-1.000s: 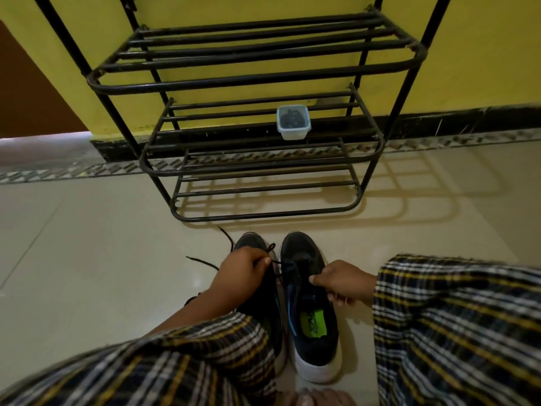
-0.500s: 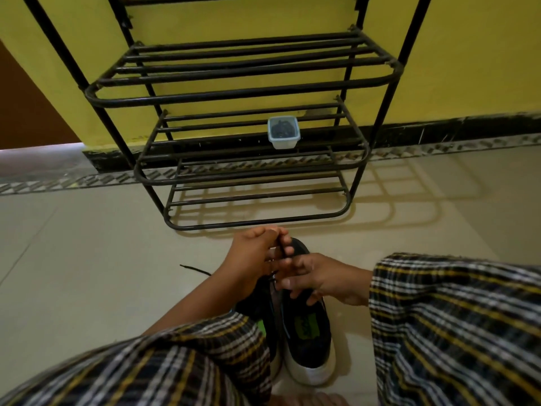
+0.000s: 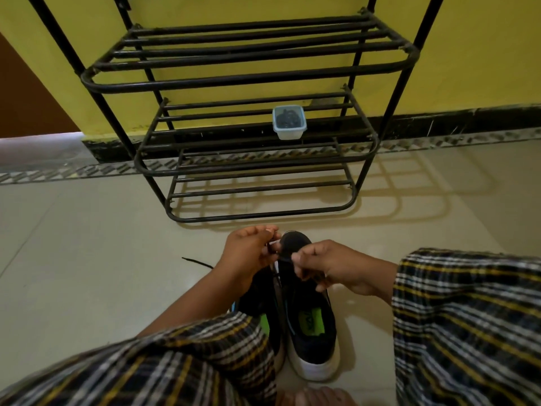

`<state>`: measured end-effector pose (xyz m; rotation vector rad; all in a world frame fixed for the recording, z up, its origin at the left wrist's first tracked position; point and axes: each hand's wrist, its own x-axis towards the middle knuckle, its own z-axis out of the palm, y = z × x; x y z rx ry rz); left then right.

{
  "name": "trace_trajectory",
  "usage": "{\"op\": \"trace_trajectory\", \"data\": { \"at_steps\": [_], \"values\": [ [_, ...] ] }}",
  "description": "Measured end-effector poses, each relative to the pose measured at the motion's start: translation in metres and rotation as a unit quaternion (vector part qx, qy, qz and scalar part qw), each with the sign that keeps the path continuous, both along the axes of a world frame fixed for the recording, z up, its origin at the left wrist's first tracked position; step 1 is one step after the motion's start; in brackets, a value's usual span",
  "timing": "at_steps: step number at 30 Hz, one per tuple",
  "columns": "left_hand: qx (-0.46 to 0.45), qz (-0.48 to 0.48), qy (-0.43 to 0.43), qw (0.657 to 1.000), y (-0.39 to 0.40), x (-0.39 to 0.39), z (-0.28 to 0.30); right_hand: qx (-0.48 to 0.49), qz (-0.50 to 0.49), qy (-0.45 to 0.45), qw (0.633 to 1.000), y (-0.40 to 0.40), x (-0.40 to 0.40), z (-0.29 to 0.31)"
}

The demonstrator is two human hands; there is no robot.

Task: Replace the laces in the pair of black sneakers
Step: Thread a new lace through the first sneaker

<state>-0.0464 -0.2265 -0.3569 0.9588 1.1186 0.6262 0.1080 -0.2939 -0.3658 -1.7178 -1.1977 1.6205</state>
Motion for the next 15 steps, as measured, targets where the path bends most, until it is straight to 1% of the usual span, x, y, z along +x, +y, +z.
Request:
{"op": "trace_trajectory", "data": {
  "at_steps": [3, 5, 6, 7, 8, 9, 10, 11, 12, 13, 15],
  "values": [
    [0.055, 0.010, 0.092, 0.994, 0.005, -0.012, -0.012, -0.005, -0.043, -0.040, 0.998, -0.002, 0.016, -0.001],
    [0.084, 0.012, 0.146, 0.986, 0.008, -0.023, -0.021, -0.009, -0.093, -0.049, 0.994, -0.004, 0.024, -0.002],
    [0.112, 0.006, 0.191, 0.975, 0.010, -0.030, -0.028, -0.010, -0.119, -0.048, 0.992, -0.004, 0.027, -0.003],
    [0.147, -0.008, 0.248, 0.958, 0.013, -0.036, -0.034, -0.009, -0.136, -0.054, 0.989, -0.005, 0.029, -0.004],
    [0.179, -0.031, 0.316, 0.931, 0.017, -0.043, -0.041, -0.005, -0.140, -0.071, 0.988, -0.005, 0.030, -0.004],
    [0.205, -0.064, 0.392, 0.894, 0.019, -0.049, -0.046, -0.001, -0.134, -0.090, 0.987, -0.004, 0.031, -0.005],
    [0.222, -0.101, 0.466, 0.850, 0.020, -0.053, -0.050, 0.003, -0.128, -0.105, 0.986, -0.003, 0.031, -0.006],
    [0.230, -0.130, 0.527, 0.808, 0.020, -0.056, -0.053, 0.008, -0.124, -0.115, 0.986, -0.002, 0.030, -0.006],
    [0.234, -0.151, 0.566, 0.776, 0.018, -0.059, -0.054, 0.016, -0.118, -0.124, 0.985, -0.001, 0.029, -0.005],
    [0.234, -0.166, 0.588, 0.756, 0.016, -0.060, -0.056, 0.027, -0.108, -0.136, 0.984, 0.000, 0.027, -0.004],
    [0.235, -0.182, 0.613, 0.733, 0.014, -0.064, -0.059, 0.038, -0.081, -0.158, 0.983, 0.000, 0.027, -0.004]
  ]
}}
